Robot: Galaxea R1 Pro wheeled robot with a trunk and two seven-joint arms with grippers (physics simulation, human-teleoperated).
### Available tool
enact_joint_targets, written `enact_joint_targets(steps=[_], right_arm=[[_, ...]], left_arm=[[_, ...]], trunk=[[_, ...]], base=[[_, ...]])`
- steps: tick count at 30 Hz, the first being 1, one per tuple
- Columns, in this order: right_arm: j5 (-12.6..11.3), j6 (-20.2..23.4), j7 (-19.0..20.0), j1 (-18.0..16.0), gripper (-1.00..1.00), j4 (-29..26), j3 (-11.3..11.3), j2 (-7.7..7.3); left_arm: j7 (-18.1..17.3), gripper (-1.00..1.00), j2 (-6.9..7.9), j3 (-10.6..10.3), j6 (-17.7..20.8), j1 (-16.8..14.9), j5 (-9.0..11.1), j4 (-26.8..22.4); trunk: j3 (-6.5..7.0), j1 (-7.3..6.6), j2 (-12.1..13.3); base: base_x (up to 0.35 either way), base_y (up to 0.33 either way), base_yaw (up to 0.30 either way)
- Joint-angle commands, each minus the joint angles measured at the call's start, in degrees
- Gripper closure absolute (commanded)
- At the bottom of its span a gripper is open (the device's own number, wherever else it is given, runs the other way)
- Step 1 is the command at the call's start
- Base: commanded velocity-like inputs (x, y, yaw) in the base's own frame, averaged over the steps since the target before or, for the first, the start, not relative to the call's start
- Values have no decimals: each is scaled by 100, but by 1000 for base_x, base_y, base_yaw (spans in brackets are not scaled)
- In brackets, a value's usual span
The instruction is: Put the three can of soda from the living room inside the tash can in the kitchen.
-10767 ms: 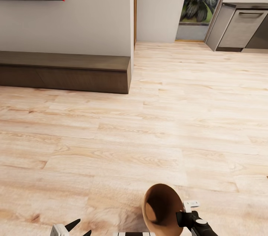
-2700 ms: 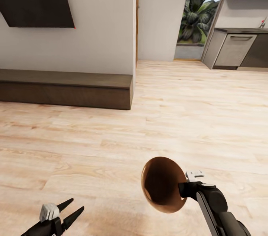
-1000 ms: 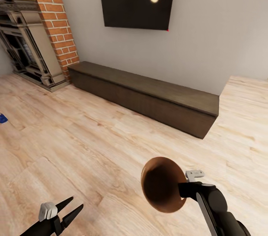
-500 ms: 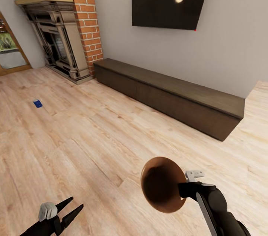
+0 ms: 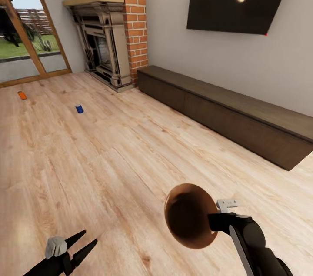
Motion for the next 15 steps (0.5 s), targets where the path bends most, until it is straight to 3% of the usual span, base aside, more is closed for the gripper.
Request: enact_joint_targets(steps=[1,15], right_arm=[[-108,-1,27,-2,100,-2,0,1],[-108,-1,27,3,100,-2,0,9]], left_arm=[[0,-100,0,0,1,0,0,0],[0,-100,0,-1,5,0,0,0]], trunk=[[-2,0,0],[-43,0,0]], base=[[-218,264,285],[-214,267,285]])
